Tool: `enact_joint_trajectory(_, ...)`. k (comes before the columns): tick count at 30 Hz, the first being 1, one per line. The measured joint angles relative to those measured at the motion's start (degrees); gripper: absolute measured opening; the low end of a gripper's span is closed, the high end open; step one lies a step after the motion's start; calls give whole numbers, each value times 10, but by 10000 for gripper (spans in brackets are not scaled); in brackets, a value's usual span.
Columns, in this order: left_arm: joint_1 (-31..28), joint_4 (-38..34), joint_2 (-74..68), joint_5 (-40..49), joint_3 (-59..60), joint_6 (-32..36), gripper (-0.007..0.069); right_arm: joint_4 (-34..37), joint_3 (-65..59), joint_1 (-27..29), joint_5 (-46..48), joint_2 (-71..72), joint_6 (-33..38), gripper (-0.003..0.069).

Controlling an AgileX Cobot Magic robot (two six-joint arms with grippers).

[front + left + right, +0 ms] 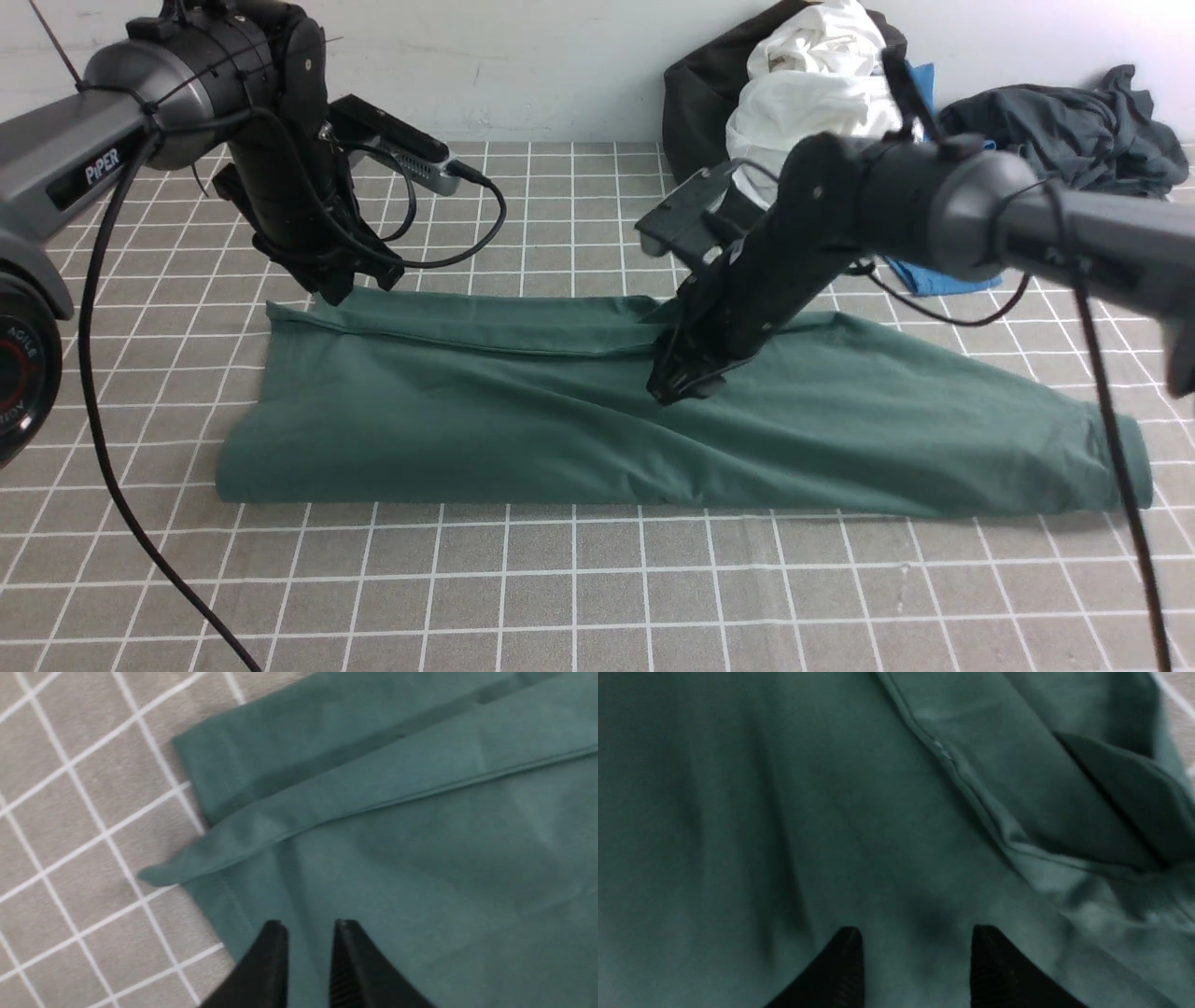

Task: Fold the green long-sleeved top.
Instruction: Use both arms to drag the lower edge of the fabric forward and fold it over the upper edge, then use the right arm to clamp the right edge of the fabric

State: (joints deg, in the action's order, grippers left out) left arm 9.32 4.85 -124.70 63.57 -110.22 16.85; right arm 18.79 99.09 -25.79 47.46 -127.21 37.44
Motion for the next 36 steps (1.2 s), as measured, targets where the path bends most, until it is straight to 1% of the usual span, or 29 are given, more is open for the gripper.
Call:
enact_joint_trajectory(1,0,-7,0,2,0,6,39,0,0,-2,-30,-16,-20,254)
enact_joint_trajectory(3,0,-14,0,5,0,16,8,1,0,-2,-73,-31,-49,227)
enact_joint_trajectory(5,0,-21,0,4,0,23,-6,2,0,0,-119,-36,-82,209)
enact_joint_trajectory(7,0,-24,0,5,0,25,-8,2,0,2,-146,-41,-101,204)
enact_joint_trajectory(8,-1,-25,0,5,0,27,-8,2,0,8,-181,-47,-120,200)
enact_joint_trajectory(12,-1,-26,0,5,0,31,-8,2,0,22,-252,-51,-163,198)
enact_joint_trajectory(16,-1,-28,0,5,0,32,-8,4,0,39,-277,-52,-176,198)
enact_joint_trajectory(19,-2,-28,0,5,0,32,-8,4,3,53,-271,-52,-179,198)
enact_joint_trajectory(22,-2,-28,0,8,0,33,-8,4,29,74,-199,-44,-180,198)
enact_joint_trajectory(25,-2,-28,1,24,0,33,-8,-7,74,94,-78,-8,-180,198)
enact_joint_trajectory(26,-2,-29,1,25,0,33,-8,-9,77,95,-78,-5,-180,198)
enact_joint_trajectory(28,-2,-42,10,51,1,33,-8,-34,105,113,15,42,-180,198)
enact_joint_trajectory(30,-2,-49,15,58,1,33,-8,-44,109,121,44,62,-180,198)
enact_joint_trajectory(31,-2,-64,28,61,5,33,-8,-65,112,137,98,98,-182,198)
enact_joint_trajectory(34,-2,-76,51,63,38,33,-8,-88,114,165,187,131,-190,198)
enact_joint_trajectory(35,-2,-81,57,63,55,33,-8,-94,114,175,211,138,-192,198)
enact_joint_trajectory(36,-2,-82,58,63,59,33,-8,-95,114,177,214,140,-192,198)
